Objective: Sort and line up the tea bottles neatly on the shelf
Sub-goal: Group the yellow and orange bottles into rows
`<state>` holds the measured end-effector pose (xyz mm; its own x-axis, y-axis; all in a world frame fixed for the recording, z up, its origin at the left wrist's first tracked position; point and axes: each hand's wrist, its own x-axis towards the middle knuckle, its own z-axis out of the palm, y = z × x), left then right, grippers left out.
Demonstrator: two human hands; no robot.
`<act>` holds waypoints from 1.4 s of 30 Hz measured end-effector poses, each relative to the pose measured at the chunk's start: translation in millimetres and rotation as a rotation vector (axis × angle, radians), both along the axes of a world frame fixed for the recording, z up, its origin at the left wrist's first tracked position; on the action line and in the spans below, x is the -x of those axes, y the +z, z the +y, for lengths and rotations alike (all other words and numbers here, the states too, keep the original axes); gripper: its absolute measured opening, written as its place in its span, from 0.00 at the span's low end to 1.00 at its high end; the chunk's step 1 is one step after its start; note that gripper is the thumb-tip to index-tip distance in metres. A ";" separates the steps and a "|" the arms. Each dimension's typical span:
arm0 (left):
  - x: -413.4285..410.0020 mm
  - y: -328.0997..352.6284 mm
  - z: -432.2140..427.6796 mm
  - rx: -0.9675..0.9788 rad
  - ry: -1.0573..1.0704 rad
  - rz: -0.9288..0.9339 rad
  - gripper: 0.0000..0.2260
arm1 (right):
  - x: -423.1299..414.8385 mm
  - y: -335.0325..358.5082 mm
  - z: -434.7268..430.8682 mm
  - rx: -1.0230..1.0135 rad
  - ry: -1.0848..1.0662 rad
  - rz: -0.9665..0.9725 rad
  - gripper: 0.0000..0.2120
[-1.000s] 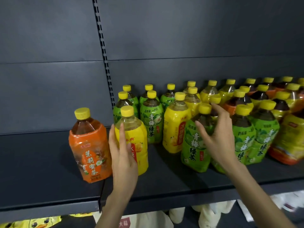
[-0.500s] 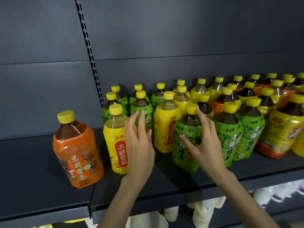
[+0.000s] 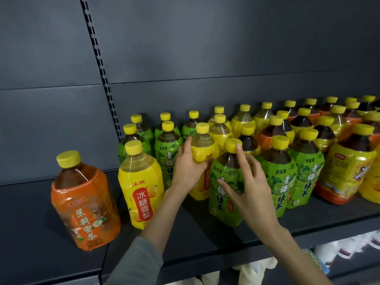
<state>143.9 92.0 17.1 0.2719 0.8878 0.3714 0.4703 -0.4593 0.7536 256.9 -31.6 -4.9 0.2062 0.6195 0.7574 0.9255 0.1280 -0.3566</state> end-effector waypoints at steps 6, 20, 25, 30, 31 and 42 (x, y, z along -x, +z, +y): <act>9.2 -1.7 -16.6 -0.083 0.103 -0.047 0.40 | -0.7 0.1 1.2 0.014 -0.031 0.000 0.41; 61.1 -3.2 -83.7 -0.176 0.101 0.128 0.42 | -0.6 -6.5 9.2 -0.022 -0.060 0.029 0.41; 84.5 -7.5 -88.0 -0.035 -0.097 -0.033 0.43 | -4.7 -6.9 10.5 -0.027 0.082 0.091 0.40; 105.5 -9.3 -90.9 -0.004 -0.175 -0.130 0.38 | -9.7 6.7 22.0 0.115 0.265 0.165 0.41; 108.1 -9.9 -91.3 0.000 -0.183 -0.142 0.37 | -8.4 9.7 25.6 0.149 0.296 0.173 0.42; 113.6 -25.7 -92.7 -0.155 -0.131 -0.143 0.34 | 10.5 23.7 78.4 0.267 0.241 0.074 0.48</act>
